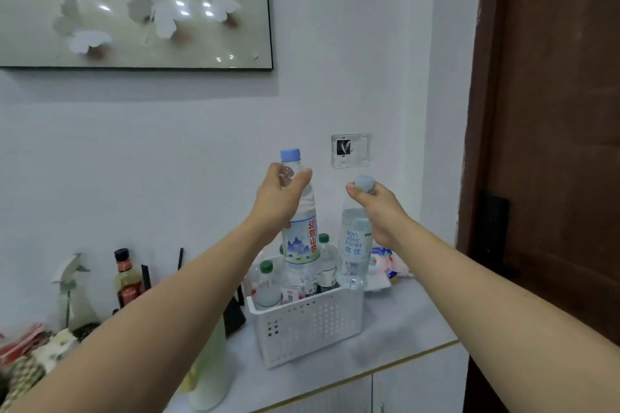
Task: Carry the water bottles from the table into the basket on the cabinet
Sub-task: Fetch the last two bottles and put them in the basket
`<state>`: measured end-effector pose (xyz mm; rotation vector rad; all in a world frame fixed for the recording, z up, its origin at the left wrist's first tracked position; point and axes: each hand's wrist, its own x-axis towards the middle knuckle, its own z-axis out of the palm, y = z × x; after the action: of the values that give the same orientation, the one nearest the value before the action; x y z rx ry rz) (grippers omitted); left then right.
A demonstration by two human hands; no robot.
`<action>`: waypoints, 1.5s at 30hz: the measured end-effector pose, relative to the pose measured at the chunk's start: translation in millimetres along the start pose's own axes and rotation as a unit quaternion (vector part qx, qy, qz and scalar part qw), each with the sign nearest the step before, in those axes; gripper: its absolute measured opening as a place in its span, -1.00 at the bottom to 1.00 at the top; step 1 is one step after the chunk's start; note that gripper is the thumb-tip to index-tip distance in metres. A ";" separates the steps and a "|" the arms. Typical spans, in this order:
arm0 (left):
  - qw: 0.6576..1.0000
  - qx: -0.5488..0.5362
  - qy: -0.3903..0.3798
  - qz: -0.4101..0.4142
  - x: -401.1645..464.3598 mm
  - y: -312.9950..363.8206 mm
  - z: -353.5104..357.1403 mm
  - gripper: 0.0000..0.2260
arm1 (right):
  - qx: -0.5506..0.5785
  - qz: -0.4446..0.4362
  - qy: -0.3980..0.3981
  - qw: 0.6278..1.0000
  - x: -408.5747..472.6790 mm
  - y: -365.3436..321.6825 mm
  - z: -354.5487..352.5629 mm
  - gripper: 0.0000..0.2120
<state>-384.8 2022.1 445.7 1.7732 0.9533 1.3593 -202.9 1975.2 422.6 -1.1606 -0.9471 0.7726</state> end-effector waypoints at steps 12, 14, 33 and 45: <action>0.988 0.090 -0.105 -0.067 94.2 -101.4 53.6 -0.62 | -0.087 0.014 -0.025 0.996 130.6 96.9 -3.3 -0.69; 0.982 0.098 -0.133 -0.087 103.6 -121.9 62.1 -0.61 | -0.104 0.021 -0.035 0.994 144.8 116.5 -1.5 -0.69; 0.840 0.445 -0.295 -0.092 106.7 -234.1 92.3 -0.61 | -0.327 -0.031 -0.140 0.934 161.8 239.9 -14.9 -0.74; 0.828 0.476 -0.288 -0.066 99.2 -232.7 93.0 -0.57 | -0.359 -0.019 -0.164 0.919 148.6 230.0 -15.5 -0.63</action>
<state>-308.4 2213.0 271.4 2.5349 1.4731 0.1143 -132.9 2155.4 228.1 -1.6637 -1.6120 0.6051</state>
